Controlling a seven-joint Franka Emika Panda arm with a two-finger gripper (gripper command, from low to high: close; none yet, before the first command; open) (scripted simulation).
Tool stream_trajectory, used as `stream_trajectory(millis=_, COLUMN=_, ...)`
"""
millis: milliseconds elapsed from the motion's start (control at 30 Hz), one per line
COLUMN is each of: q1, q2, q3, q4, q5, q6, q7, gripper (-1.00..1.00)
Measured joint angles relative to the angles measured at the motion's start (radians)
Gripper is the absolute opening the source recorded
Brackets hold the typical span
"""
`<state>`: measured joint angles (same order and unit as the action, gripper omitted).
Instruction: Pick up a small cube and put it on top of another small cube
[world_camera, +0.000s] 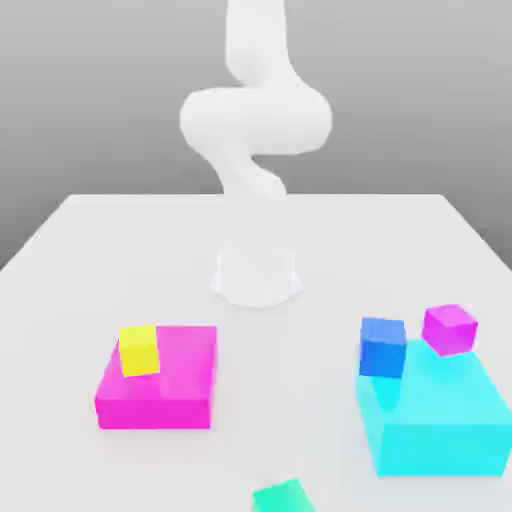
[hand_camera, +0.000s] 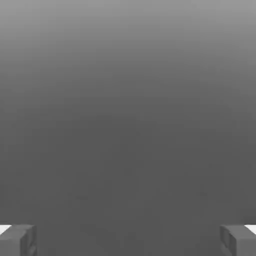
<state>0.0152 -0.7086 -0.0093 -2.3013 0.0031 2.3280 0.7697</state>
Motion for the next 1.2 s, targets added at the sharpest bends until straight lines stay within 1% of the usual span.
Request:
stream_trajectory(millis=467, q1=0.067, q2=0.514, q3=-0.038, q4=-0.007, q5=0.032, q6=0.158, q7=-0.180, gripper=0.00)
stream_trajectory(millis=667, q1=0.082, q2=0.731, q3=-0.038, q4=-0.010, q5=0.042, q6=0.224, q7=-0.255, gripper=0.00)
stream_trajectory(millis=900, q1=0.076, q2=0.984, q3=-0.023, q4=-0.014, q5=0.026, q6=0.302, q7=-0.321, gripper=0.00)
stream_trajectory(millis=1067, q1=0.070, q2=1.165, q3=-0.014, q4=0.010, q5=0.023, q6=0.421, q7=-0.337, gripper=0.00)
stream_trajectory(millis=1100, q1=0.069, q2=1.192, q3=-0.012, q4=0.015, q5=0.024, q6=0.442, q7=-0.338, gripper=-1.00)
stream_trajectory(millis=1200, q1=0.069, q2=1.192, q3=-0.012, q4=0.015, q5=0.024, q6=0.442, q7=-0.338, gripper=-1.00)
